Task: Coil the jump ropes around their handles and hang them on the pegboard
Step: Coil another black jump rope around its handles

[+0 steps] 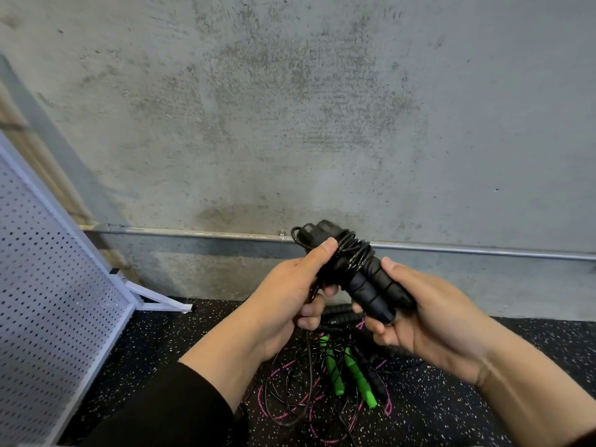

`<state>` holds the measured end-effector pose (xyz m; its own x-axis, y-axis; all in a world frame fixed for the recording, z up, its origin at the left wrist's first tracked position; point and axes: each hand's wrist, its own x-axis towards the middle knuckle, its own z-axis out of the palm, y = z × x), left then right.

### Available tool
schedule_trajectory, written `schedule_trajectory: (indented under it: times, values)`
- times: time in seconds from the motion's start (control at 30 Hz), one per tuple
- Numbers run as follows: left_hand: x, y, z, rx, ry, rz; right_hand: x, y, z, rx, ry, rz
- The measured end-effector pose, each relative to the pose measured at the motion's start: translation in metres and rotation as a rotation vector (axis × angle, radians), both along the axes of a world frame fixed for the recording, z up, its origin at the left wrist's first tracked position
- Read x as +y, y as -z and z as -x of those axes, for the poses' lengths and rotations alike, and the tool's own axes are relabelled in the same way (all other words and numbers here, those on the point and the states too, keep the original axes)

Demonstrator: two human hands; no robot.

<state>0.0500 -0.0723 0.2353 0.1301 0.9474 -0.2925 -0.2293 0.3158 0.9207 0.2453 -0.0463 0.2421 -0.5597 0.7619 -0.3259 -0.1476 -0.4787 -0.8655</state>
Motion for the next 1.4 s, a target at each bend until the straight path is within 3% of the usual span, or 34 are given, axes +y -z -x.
schedule_trajectory:
  times: [0.23,0.33,0.4,0.47,0.73,0.8,0.93,1.03,1.13,1.33,1.4]
  values:
    - [-0.003,-0.002,-0.002,-0.052,0.132,0.133,-0.005,0.0,0.011,-0.151,0.207,-0.287]
    - [-0.004,0.0,-0.004,-0.094,0.151,0.194,-0.005,-0.001,0.009,-0.394,0.261,-0.499]
    - [-0.004,0.001,-0.006,-0.126,0.125,0.216,0.0,0.003,0.006,-0.588,0.232,-0.686]
    - [-0.004,0.002,-0.007,-0.137,0.092,0.225,0.003,0.005,0.006,-0.709,0.178,-0.75]
    - [-0.001,0.011,-0.01,-0.158,-0.069,0.25,-0.006,0.02,0.018,-0.992,0.038,-1.072]
    - [-0.001,0.01,-0.009,-0.165,-0.108,0.227,-0.007,0.018,0.018,-0.937,-0.003,-1.054]
    - [-0.002,0.005,-0.005,-0.093,-0.017,0.105,-0.002,0.007,0.01,-0.663,0.098,-0.627]
    - [-0.005,0.002,-0.006,-0.058,0.044,0.052,-0.003,0.0,0.007,-0.471,0.017,-0.4]
    - [-0.005,0.002,-0.008,-0.046,0.076,0.077,-0.003,-0.002,0.003,-0.487,0.013,-0.458]
    - [-0.005,0.005,-0.012,-0.016,0.044,0.093,-0.003,0.003,0.004,-0.926,0.216,-0.832]
    - [-0.005,0.006,-0.012,-0.057,0.009,0.086,-0.006,0.004,0.008,-0.971,0.202,-0.885]
